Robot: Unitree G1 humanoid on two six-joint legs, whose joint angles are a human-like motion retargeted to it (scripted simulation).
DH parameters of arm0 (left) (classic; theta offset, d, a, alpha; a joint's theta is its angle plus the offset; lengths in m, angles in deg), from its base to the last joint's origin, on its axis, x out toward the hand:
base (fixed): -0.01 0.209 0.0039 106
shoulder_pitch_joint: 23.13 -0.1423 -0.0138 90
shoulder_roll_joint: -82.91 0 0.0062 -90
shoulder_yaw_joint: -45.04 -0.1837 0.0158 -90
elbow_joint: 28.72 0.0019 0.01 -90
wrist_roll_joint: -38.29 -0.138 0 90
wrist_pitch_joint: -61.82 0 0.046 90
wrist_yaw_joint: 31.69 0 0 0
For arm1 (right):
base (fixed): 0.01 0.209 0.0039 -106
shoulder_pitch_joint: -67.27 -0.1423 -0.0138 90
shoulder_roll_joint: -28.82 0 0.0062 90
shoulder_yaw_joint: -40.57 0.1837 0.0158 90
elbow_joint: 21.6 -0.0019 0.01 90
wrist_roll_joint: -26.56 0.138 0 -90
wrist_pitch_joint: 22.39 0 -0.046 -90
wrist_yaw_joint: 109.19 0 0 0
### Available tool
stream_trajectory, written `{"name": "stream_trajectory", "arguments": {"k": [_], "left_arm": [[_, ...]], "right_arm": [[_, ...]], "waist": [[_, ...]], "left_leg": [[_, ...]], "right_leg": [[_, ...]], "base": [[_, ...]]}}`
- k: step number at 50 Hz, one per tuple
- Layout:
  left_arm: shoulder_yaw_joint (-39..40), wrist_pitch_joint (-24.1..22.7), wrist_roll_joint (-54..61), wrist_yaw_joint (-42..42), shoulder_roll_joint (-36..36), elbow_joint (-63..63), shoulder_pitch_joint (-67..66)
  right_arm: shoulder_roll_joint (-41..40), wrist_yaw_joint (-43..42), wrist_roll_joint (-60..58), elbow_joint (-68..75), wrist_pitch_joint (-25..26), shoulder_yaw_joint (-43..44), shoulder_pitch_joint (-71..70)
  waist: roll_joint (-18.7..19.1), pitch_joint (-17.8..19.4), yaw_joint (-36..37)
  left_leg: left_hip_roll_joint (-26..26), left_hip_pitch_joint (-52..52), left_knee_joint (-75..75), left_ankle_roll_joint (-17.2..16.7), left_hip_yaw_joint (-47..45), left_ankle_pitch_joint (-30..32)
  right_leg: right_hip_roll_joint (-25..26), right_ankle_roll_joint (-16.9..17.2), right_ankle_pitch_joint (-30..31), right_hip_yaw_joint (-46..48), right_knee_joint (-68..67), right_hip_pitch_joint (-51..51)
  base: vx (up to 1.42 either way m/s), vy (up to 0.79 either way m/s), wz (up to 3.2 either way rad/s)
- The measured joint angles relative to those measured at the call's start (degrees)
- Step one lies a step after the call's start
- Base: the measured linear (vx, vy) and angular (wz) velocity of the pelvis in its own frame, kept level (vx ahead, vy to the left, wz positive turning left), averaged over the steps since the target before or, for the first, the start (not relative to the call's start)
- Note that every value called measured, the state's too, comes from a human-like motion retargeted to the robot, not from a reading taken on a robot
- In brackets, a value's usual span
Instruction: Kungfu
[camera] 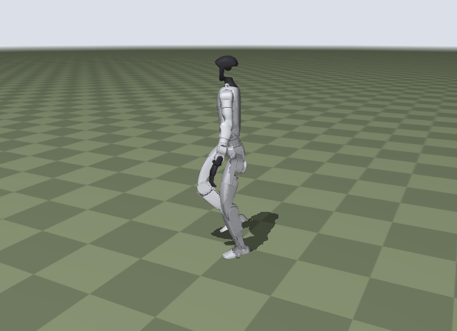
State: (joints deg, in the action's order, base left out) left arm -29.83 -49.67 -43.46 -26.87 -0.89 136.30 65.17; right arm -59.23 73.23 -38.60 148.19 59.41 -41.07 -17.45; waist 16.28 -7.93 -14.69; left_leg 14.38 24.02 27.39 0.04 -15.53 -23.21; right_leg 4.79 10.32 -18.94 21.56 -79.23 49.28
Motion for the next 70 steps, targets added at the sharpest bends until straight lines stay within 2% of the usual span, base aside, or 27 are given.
{"name": "stream_trajectory", "arguments": {"k": [5, 8, 10, 12, 13, 15, 17, 19, 22, 26, 30, 35, 39, 45, 50, 53, 55, 57, 58, 60, 61, 62, 63, 64, 66, 68, 70], "left_arm": [[17.5, -3.5, 16.4, -1.9, 6.9, -12.9, 1.7], [21.6, -3.4, 40.5, -5.9, 13.4, -20.8, 3.7], [23.1, -2.6, 59.9, -8.9, 17.1, -25.7, 7.5], [22.1, -1.2, 81.6, -10.6, 20.1, -30.9, 15.8], [20.7, -0.9, 92.2, -11.0, 21.8, -33.4, 21.2], [17.9, -0.8, 109.8, -12.7, 24.3, -37.3, 34.8], [16.2, 0.0, 120.3, -16.8, 22.8, -40.0, 48.0], [12.9, -0.3, 127.8, -20.3, 16.9, -44.1, 56.8], [6.3, -2.2, 137.8, -22.1, 8.5, -50.5, 60.9], [-5.8, -0.1, 147.6, -25.2, -1.4, -59.3, 58.0], [-20.8, 2.5, 146.9, -30.8, -10.9, -62.6, 54.2], [-28.9, -0.6, 138.4, -31.1, -15.2, -61.6, 52.5], [-29.7, -5.3, 126.2, -28.0, -9.9, -62.1, 51.4], [-25.1, -9.2, 108.4, -20.4, 3.0, -64.1, 53.2], [-21.3, -11.9, 94.0, -13.6, 9.8, -60.6, 59.2], [-22.1, -14.5, 86.0, -8.7, 10.6, -56.0, 65.7], [-22.2, -15.6, 81.8, -6.6, 9.6, -53.0, 71.0], [-22.4, -15.6, 79.8, -6.3, 9.1, -50.9, 76.3], [-22.2, -15.5, 79.4, -7.0, 8.9, -50.1, 78.3], [-21.6, -14.8, 77.9, -8.7, 9.6, -49.3, 81.2], [-21.3, -14.1, 76.3, -8.6, 9.6, -49.2, 82.1], [-21.0, -13.5, 74.8, -8.4, 9.6, -49.1, 82.8], [-20.8, -13.2, 73.8, -7.9, 9.7, -49.1, 83.3], [-21.2, -13.2, 72.9, -7.4, 10.1, -49.1, 83.4], [-22.1, -13.4, 71.7, -6.5, 11.5, -49.4, 82.6], [-21.5, -13.3, 71.2, -5.1, 13.2, -50.1, 80.3], [-20.4, -13.1, 71.0, -2.8, 14.9, -51.2, 78.0]], "right_arm": [[4.8, -2.6, 0.6, -10.5, -6.2, -2.3, 4.1], [6.8, -4.1, 5.2, -16.0, -10.6, -4.0, 5.8], [7.3, -5.2, 9.6, -18.9, -13.2, -5.0, 6.3], [7.9, -4.8, 15.0, -23.0, -16.4, -4.7, 5.6], [7.7, -4.2, 18.0, -25.6, -17.9, -4.5, 5.4], [7.4, -2.4, 24.9, -31.8, -19.5, -4.1, 5.6], [6.3, 2.6, 32.1, -38.6, -19.6, -3.9, 7.2], [5.0, 8.6, 38.5, -43.6, -18.8, -3.6, 7.7], [3.7, 15.7, 48.0, -51.6, -16.9, -6.0, 8.3], [2.4, 16.4, 61.1, -62.5, -17.2, -7.8, 9.1], [-0.4, 11.7, 70.8, -72.2, -20.7, -6.1, 12.1], [-0.9, 1.3, 71.8, -80.8, -27.2, -6.3, 13.1], [5.2, -2.2, 71.1, -86.5, -28.9, -7.4, 15.8], [17.2, -7.1, 65.2, -95.8, -29.1, -9.8, 12.5], [20.0, -8.2, 60.4, -97.2, -24.7, -20.3, -6.4], [21.3, -6.7, 57.5, -90.2, -23.5, -22.8, -23.5], [23.0, -1.9, 54.1, -79.4, -26.4, -20.1, -35.7], [23.5, 0.5, 41.7, -58.2, -32.1, -19.4, -50.4], [22.2, -3.4, 30.1, -43.7, -32.6, -21.5, -58.6], [18.8, -15.5, 7.0, -14.3, -17.7, -25.8, -73.4], [17.8, -12.5, 2.1, -5.0, 1.1, -27.2, -78.1], [16.7, -9.1, -2.1, 2.9, 15.9, -27.2, -81.7], [15.2, -4.6, -4.9, 8.0, 22.7, -24.2, -83.1], [14.2, -3.4, -3.2, 10.4, 22.4, -22.4, -84.1], [13.3, -6.8, 4.7, 9.4, 13.4, -20.8, -84.4], [11.9, -15.3, 9.1, 4.9, 5.7, -19.6, -82.6], [9.1, -27.2, 11.5, 3.3, 3.2, -17.6, -81.8]], "waist": [[-2.6, -0.5, -0.8], [-4.1, 0.8, -2.8], [-5.4, 2.7, -5.4], [-7.1, 5.5, -10.0], [-6.9, 7.6, -11.0], [-6.2, 9.2, -10.4], [-6.2, 8.6, -3.9], [-5.8, 6.7, -0.6], [-4.0, 4.7, -3.7], [-1.7, 6.2, -8.5], [-0.3, 7.7, -12.8], [-1.5, 12.0, -14.2], [-2.5, 9.8, -10.5], [-1.6, 6.5, -4.6], [-1.1, 4.0, 0.8], [-3.2, 0.2, 6.9], [-5.8, -1.5, 12.9], [-8.1, -1.8, 17.5], [-9.0, -2.0, 19.6], [-10.3, -1.8, 23.1], [-10.9, -1.5, 24.4], [-11.5, -1.1, 25.6], [-11.9, -0.7, 26.2], [-12.6, -0.5, 26.0], [-13.7, -0.7, 24.8], [-14.1, -1.2, 24.5], [-14.3, -1.1, 25.3]], "left_leg": [[-4.5, -4.3, -3.8, -1.7, -3.3, 6.5], [-7.5, -7.8, -7.9, -6.3, -3.9, 20.3], [-9.5, -7.3, -6.8, -12.7, -2.5, 32.4], [-14.1, -3.2, -3.1, -15.0, -6.5, 39.8], [-14.5, -0.7, 0.0, -15.0, -8.2, 40.2], [-9.2, 3.8, 6.2, -15.0, -10.2, 34.0], [6.2, 3.3, 11.4, -13.0, -15.9, 24.3], [13.5, 3.9, 8.8, -6.0, -19.4, 24.8], [16.9, 6.2, 0.8, 1.3, -16.2, 27.4], [16.8, 3.9, -9.5, 2.6, -20.3, 25.6], [16.3, 4.6, -12.4, 3.8, -26.2, 24.1], [16.8, 3.5, -12.5, 5.0, -34.7, 24.1], [15.5, -0.6, -15.1, 2.4, -40.9, 27.2], [10.6, 0.8, -13.9, 3.4, -33.2, 24.7], [4.9, 3.2, -10.5, 3.0, -25.7, 22.4], [-1.3, 5.0, -10.5, 3.8, -19.6, 22.6], [-5.1, 6.1, -10.7, 3.9, -16.7, 23.1], [-7.3, 7.5, -9.9, 3.3, -14.5, 23.1], [-7.6, 8.2, -9.0, 2.9, -13.8, 22.8], [-7.5, 9.2, -7.8, 2.1, -12.8, 22.2], [-7.7, 9.3, -7.6, 1.6, -12.3, 22.2], [-8.0, 9.5, -7.4, 1.3, -11.7, 22.2], [-8.6, 9.6, -7.3, 1.1, -11.0, 22.2], [-9.2, 9.7, -7.3, 1.0, -10.3, 22.2], [-10.3, 9.7, -7.2, 0.5, -9.1, 22.0], [-9.9, 9.6, -6.5, -0.8, -9.7, 20.9], [-8.0, 9.8, -4.8, -2.0, -12.0, 19.2]], "right_leg": [[1.6, 1.3, 11.0, -9.8, 22.4, -12.1], [2.1, -0.6, 20.7, -18.1, 43.6, -25.1], [0.1, -0.8, 28.7, -22.0, 57.6, -33.9], [-6.2, 2.6, 26.9, -24.1, 64.8, -37.8], [-7.5, 1.9, 21.7, -22.9, 65.5, -39.0], [-7.0, -7.4, 12.2, -16.7, 67.0, -40.9], [-0.5, -18.6, 7.1, -16.4, 67.4, -42.2], [1.9, -19.2, 4.7, -19.2, 62.7, -38.8], [2.5, -19.0, 1.8, -18.9, 58.3, -35.6], [1.8, -19.3, -0.4, -16.9, 56.0, -35.1], [0.0, -19.7, -1.6, -10.0, 57.3, -35.9], [-1.8, -20.3, -1.3, -7.1, 58.9, -36.8], [-3.9, -20.0, -2.2, -7.5, 59.2, -38.5], [-7.1, -17.8, -3.8, -2.7, 61.8, -45.4], [-8.4, -11.6, -3.6, 7.7, 68.5, -56.7], [-7.3, -8.6, -3.3, 11.4, 71.5, -61.4], [-7.4, -7.4, -3.4, 13.2, 72.6, -63.1], [-7.2, -6.4, -3.8, 14.4, 73.3, -64.0], [-7.2, -5.9, -4.0, 14.9, 73.4, -64.2], [-7.0, -5.6, -4.1, 15.4, 73.5, -64.6], [-7.0, -5.5, -4.0, 15.2, 73.5, -64.8], [-7.1, -5.3, -3.8, 15.0, 73.5, -65.1], [-7.0, -4.8, -3.5, 14.6, 73.6, -65.5], [-7.0, -4.1, -3.0, 14.5, 73.8, -65.9], [-6.8, -2.9, -2.2, 14.4, 74.3, -66.6], [-7.0, -3.0, -1.8, 13.9, 74.6, -66.5], [-7.8, -3.8, -1.7, 13.3, 74.7, -65.7]], "base": [[0.08, -0.13, 0.09], [0.00, -0.10, 0.56], [-0.18, 0.04, 1.55], [-0.56, 0.67, 2.54], [-0.67, 0.63, 1.86], [-0.42, -0.21, 0.40], [0.04, -0.82, -1.49], [0.10, -0.36, -0.69], [0.11, 0.03, 0.24], [0.01, 0.20, 0.63], [-0.01, 0.21, 1.47], [-0.09, 0.31, 0.60], [0.32, 0.24, 0.03], [0.39, 0.43, 0.79], [0.16, 0.37, 2.37], [0.22, 0.21, 2.84], [0.05, 0.19, 2.04], [-0.04, 0.04, 1.45], [0.02, -0.06, 0.88], [0.01, -0.12, 0.49], [0.03, -0.13, 0.48], [0.07, -0.13, 0.66], [0.12, -0.14, 0.77], [0.21, -0.15, 0.85], [0.30, -0.11, 0.60], [0.22, -0.03, -0.30], [0.17, 0.02, -1.06]]}}
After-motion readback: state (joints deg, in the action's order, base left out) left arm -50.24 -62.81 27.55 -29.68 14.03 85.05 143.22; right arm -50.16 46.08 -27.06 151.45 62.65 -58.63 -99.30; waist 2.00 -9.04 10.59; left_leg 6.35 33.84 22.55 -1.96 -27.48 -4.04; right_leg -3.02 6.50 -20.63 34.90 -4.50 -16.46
